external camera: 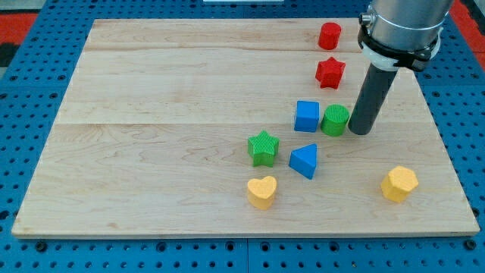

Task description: Slide the green circle towards the red star

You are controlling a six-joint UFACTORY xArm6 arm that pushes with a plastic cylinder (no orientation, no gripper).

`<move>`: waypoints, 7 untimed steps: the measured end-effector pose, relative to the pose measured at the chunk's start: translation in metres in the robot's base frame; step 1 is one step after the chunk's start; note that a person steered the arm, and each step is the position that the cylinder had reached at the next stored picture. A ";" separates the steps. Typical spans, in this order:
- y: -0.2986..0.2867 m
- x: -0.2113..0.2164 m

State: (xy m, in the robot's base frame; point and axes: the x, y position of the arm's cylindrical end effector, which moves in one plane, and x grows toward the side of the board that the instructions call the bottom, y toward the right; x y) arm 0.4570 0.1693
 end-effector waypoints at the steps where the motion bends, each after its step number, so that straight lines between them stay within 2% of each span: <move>1: -0.003 0.003; 4: -0.021 0.026; 5: -0.052 0.026; 6: -0.078 0.007; 7: -0.072 -0.009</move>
State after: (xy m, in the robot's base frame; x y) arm 0.4476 0.0971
